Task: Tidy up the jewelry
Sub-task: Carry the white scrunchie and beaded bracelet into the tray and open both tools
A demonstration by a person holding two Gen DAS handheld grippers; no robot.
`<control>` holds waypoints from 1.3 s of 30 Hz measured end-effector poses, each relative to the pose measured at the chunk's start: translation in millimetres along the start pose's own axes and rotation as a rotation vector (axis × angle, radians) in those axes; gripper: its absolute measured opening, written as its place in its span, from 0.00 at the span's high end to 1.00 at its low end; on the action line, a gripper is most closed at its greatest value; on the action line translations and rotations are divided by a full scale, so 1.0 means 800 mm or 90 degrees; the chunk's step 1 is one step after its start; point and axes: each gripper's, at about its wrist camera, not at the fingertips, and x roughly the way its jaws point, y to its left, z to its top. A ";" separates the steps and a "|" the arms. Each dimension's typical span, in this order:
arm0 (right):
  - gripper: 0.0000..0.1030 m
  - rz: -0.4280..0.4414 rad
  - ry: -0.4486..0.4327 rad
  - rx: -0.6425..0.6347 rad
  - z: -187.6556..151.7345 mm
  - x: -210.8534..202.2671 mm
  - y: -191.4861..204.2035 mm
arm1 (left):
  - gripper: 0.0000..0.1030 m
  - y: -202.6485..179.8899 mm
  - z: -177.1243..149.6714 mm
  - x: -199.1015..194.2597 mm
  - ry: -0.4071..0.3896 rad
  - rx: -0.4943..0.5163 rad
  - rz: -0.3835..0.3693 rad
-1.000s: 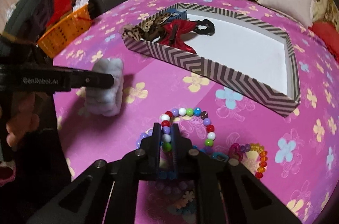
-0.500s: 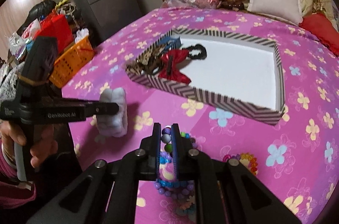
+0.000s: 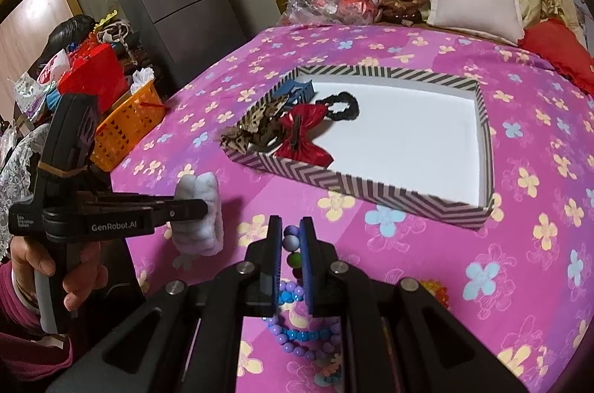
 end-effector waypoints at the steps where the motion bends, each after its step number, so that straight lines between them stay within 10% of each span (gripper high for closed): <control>1: 0.91 0.000 -0.003 0.000 0.002 -0.002 0.000 | 0.78 0.000 0.001 -0.001 -0.001 0.000 0.000; 21: 0.91 -0.033 -0.048 0.036 0.083 0.006 -0.039 | 0.79 -0.007 0.060 -0.021 -0.037 0.028 0.029; 39: 0.91 -0.084 -0.017 0.086 0.142 0.102 -0.107 | 0.79 -0.040 0.238 0.082 -0.040 0.009 0.013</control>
